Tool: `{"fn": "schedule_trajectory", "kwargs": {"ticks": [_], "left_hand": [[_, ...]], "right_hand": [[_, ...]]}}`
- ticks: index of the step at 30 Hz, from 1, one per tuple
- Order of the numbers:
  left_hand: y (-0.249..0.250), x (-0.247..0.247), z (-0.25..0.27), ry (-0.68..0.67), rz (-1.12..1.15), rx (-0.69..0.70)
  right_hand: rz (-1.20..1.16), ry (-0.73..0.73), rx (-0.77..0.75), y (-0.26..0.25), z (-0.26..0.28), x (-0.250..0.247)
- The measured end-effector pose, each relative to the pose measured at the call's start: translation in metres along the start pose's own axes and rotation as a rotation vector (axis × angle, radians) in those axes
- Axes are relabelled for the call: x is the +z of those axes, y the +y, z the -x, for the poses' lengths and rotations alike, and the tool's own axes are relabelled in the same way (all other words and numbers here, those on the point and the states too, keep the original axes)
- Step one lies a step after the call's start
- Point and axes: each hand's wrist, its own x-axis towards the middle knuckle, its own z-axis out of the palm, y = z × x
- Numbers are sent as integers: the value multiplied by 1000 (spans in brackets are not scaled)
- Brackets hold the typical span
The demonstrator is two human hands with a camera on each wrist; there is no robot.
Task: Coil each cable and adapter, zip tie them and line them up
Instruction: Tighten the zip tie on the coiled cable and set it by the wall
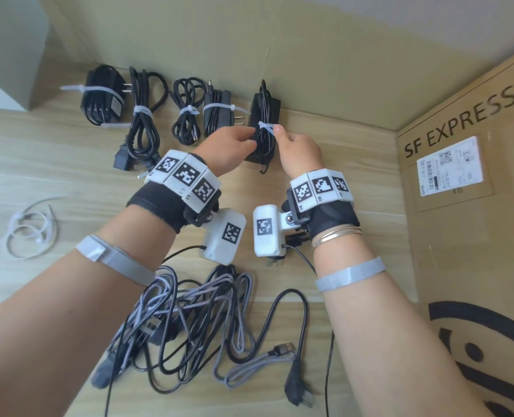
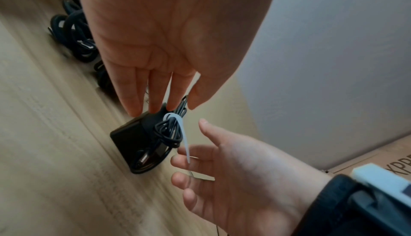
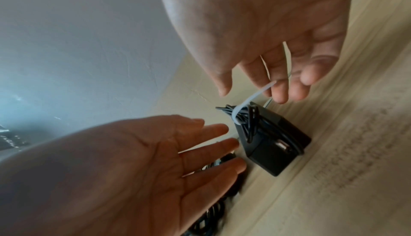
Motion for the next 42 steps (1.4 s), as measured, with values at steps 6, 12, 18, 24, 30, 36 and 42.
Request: {"fn": "schedule_trajectory", "kwargs": {"ticks": [6,12,18,24,30,36,42], "left_hand": [[13,0,24,-26,-62,34],[19,6,49,-58,-74,59],[21,18,72,-90,-124,75],[17,36,85,-169,-156,72],[9,46,95,-203,-145,66],[-2,51,99,-226,-155,51],[-11,56,97,-268,-153,50]], "right_hand": [[15,-13,-19,0,29,-13],[-16,-3,19,8,59,-20],[-122,-6,104,24,89,-19],[-95,-59,168,43,116,-14],[-11,-130,179,62,129,1],[47,-153,193,71,132,19],[-18,-102,199,81,131,29]]}}
